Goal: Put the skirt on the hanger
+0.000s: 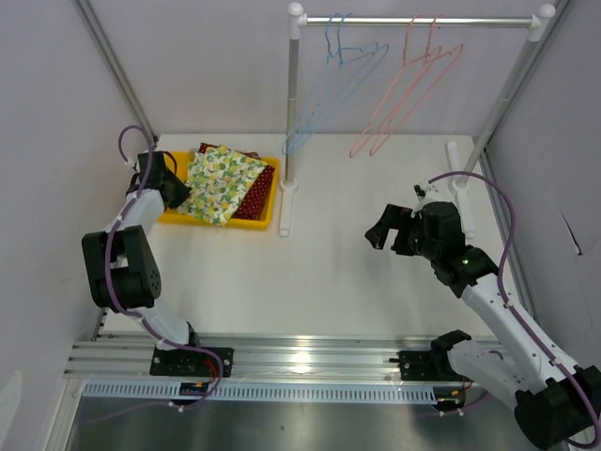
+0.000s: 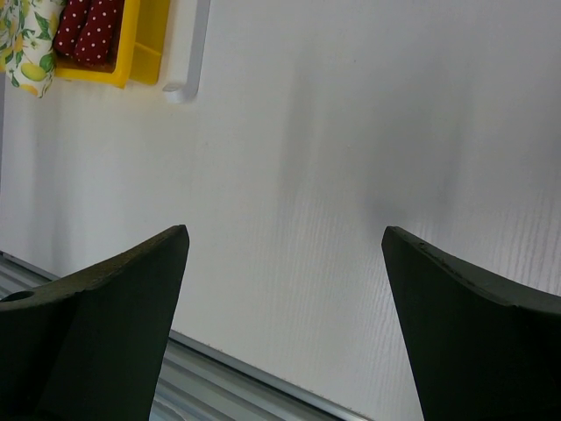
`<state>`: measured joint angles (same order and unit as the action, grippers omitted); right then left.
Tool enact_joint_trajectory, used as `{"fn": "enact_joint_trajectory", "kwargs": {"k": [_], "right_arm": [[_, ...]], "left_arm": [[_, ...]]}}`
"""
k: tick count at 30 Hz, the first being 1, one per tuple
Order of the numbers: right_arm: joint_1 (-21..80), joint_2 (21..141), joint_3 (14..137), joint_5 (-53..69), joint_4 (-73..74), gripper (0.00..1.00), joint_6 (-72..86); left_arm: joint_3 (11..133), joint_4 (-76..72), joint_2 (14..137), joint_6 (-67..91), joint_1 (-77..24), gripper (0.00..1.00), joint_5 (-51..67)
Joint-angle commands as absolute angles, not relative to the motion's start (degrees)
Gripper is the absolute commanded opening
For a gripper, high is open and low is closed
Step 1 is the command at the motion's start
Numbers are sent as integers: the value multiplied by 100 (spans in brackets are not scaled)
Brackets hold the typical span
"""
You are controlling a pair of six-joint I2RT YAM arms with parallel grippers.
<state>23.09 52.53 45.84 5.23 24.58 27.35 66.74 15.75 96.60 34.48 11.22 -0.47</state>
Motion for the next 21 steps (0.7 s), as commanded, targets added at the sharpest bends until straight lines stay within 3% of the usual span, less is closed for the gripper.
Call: {"fn": "enact_joint_trajectory", "kwargs": {"k": [1,9,14,21], "right_arm": [[2294,5212,4597,475,2321,99,2689],[2285,5352,4781,448,2311,99,2602],[2294,5432,4965,413,2355,99,2558],[2268,5362,5150,273,2575,99,2461]], "left_arm": [[7057,1599,9335,3261,1169,0,219],[7259,1853,8491,2690,722,0,1098],[7049,2223,7604,2382,-306,0,1003],[5591,2066,6338,2838,-2140,0,494]]}}
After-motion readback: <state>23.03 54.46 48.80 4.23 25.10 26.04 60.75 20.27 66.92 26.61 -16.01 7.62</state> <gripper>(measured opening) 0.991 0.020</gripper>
